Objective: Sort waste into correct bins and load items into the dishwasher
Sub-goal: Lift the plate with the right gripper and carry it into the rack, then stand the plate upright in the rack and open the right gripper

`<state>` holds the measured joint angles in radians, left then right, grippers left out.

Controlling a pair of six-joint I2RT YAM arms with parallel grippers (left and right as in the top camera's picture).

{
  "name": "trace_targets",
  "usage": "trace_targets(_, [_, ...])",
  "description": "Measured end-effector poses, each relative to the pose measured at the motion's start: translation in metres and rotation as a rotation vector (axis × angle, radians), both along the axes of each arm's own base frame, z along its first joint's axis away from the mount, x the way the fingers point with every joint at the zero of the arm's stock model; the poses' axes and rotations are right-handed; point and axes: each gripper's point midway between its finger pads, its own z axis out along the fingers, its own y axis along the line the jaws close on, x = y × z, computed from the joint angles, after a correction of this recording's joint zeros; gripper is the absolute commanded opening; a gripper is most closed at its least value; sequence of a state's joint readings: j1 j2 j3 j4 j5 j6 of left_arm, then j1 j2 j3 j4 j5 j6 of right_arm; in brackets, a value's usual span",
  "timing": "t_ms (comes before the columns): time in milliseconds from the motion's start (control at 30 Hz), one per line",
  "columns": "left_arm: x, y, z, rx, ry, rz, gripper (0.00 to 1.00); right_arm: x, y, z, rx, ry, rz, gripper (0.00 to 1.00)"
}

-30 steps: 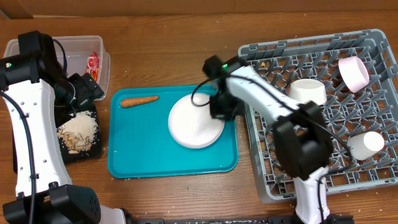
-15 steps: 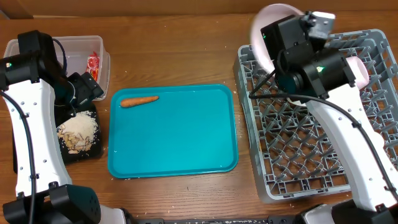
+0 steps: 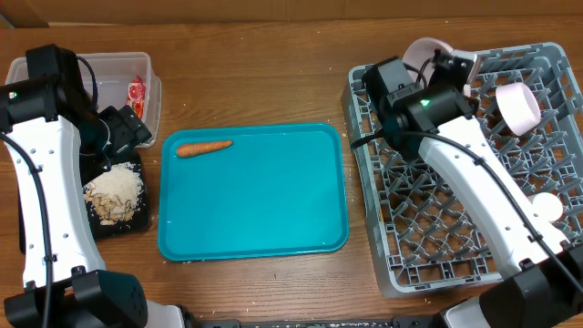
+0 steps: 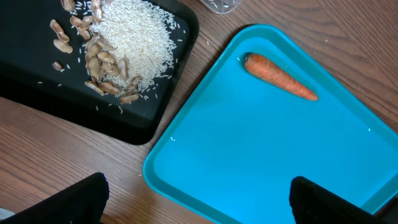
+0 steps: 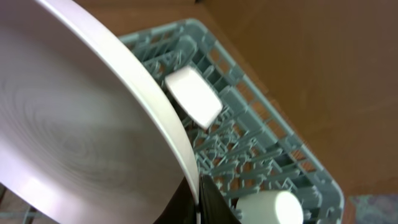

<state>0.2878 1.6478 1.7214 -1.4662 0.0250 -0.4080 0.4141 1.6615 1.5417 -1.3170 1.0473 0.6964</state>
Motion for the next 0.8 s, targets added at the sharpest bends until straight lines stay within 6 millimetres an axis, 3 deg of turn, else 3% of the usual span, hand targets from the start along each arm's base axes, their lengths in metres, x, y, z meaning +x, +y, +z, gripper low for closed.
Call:
trace_targets(267, [0.000, 0.000, 0.000, 0.000, 0.001, 0.000, 0.95, -0.012, 0.007, -0.047, 0.092, 0.084, -0.004, 0.04])
trace_targets(533, [-0.001, 0.000, 0.000, -0.001, 0.003, 0.001, 0.95, -0.015, 0.021, -0.062, 0.183, 0.102, 0.002, 0.04])
trace_targets(633, [-0.001, 0.000, 0.000, -0.001, 0.003, 0.000, 0.95, -0.017, 0.037, -0.066, 0.214, 0.117, 0.038, 0.09])
trace_targets(800, [-0.001, 0.000, 0.000, -0.001, 0.003, 0.000, 0.96, -0.028, 0.087, -0.076, 0.289, 0.166, 0.162, 0.30])
